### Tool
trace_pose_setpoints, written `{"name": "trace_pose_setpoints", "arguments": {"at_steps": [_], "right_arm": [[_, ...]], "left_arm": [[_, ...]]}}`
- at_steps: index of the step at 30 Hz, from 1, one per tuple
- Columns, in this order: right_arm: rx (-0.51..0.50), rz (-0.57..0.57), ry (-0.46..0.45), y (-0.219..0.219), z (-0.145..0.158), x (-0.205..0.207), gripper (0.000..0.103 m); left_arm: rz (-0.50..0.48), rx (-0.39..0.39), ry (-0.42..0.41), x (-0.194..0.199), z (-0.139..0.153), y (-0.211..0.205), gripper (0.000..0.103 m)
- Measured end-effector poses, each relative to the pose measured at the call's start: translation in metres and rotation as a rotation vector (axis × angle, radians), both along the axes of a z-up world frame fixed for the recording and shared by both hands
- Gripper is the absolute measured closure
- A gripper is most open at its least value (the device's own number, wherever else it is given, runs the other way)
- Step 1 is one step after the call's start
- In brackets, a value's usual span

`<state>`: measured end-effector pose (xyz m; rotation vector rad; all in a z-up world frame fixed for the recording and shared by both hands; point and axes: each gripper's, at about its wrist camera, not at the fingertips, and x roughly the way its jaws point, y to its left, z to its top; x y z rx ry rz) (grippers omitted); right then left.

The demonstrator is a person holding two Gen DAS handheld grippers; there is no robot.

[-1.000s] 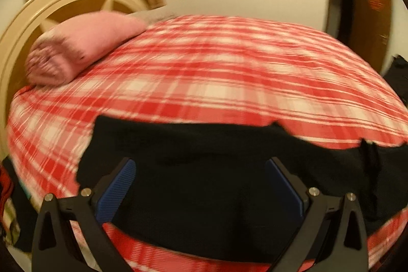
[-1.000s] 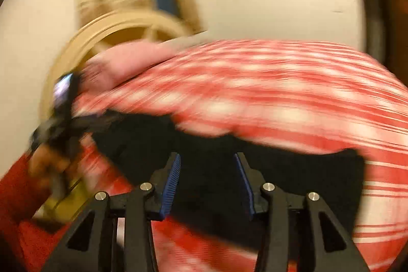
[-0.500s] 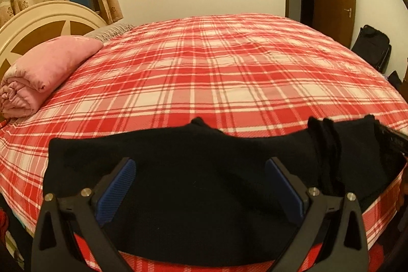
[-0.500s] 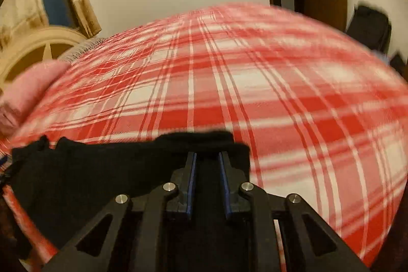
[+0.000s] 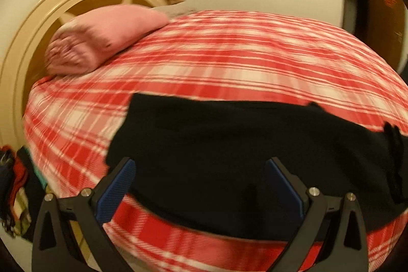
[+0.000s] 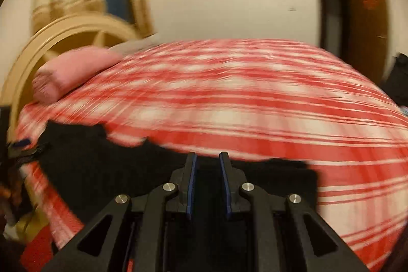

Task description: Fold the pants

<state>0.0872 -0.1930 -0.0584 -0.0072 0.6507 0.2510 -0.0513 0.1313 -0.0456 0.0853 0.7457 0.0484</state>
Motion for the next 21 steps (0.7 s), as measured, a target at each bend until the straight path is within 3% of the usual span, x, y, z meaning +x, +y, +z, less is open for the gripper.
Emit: {"name": "trace_pose_setpoints", "arguments": {"at_steps": [5, 7, 10, 11, 12, 15, 18, 21], "right_arm": [[-0.026, 0.091, 0.115, 0.055, -0.036, 0.021, 0.084], [-0.046, 0.102, 0.088, 0.068, -0.04, 0.021, 0.084], [-0.037, 0.118, 0.092, 0.077, -0.044, 0.022, 0.075], [-0.025, 0.132, 0.096, 0.078, -0.046, 0.02, 0.059], [-0.017, 0.154, 0.093, 0.081, -0.048, 0.02, 0.05], [-0.111, 0.169, 0.062, 0.099, -0.05, 0.015, 0.04], [-0.126, 0.182, 0.051, 0.103, -0.051, 0.012, 0.039], [-0.009, 0.177, 0.08, 0.086, -0.043, 0.014, 0.039]], "left_arm": [[0.014, 0.0, -0.008, -0.001, 0.0, 0.009, 0.0], [0.008, 0.014, -0.008, -0.001, -0.001, 0.007, 0.0], [-0.014, 0.008, -0.01, 0.001, -0.002, 0.002, 0.0], [-0.025, 0.002, -0.01, 0.0, -0.002, -0.001, 0.0], [-0.037, -0.005, -0.009, 0.001, -0.001, -0.002, 0.0], [-0.076, -0.01, -0.01, 0.002, 0.002, -0.016, 0.0], [-0.118, -0.008, -0.029, 0.0, 0.01, -0.031, 0.0], [-0.157, -0.008, -0.035, -0.001, 0.016, -0.044, 0.0]]}}
